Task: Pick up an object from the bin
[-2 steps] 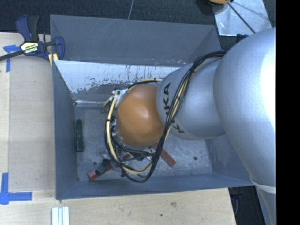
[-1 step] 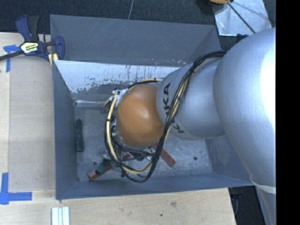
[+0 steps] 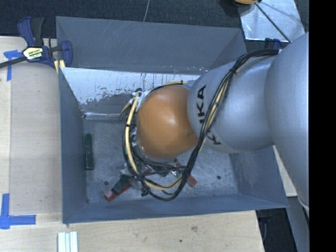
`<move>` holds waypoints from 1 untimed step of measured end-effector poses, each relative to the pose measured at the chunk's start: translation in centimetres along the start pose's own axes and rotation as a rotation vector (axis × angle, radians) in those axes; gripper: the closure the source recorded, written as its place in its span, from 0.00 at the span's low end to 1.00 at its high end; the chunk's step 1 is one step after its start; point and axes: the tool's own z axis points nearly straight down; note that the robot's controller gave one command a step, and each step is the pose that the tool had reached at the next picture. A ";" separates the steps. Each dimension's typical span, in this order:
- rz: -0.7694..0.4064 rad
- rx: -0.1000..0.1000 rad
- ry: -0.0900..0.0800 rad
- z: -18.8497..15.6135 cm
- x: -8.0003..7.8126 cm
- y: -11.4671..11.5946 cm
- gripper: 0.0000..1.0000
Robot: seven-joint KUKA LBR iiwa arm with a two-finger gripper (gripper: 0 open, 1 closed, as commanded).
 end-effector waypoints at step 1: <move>0.021 0.004 -0.008 -6.3 -5.0 1.7 1.00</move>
Offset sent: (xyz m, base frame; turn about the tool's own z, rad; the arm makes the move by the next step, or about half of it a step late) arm 0.0187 -0.0167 0.1248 -0.0092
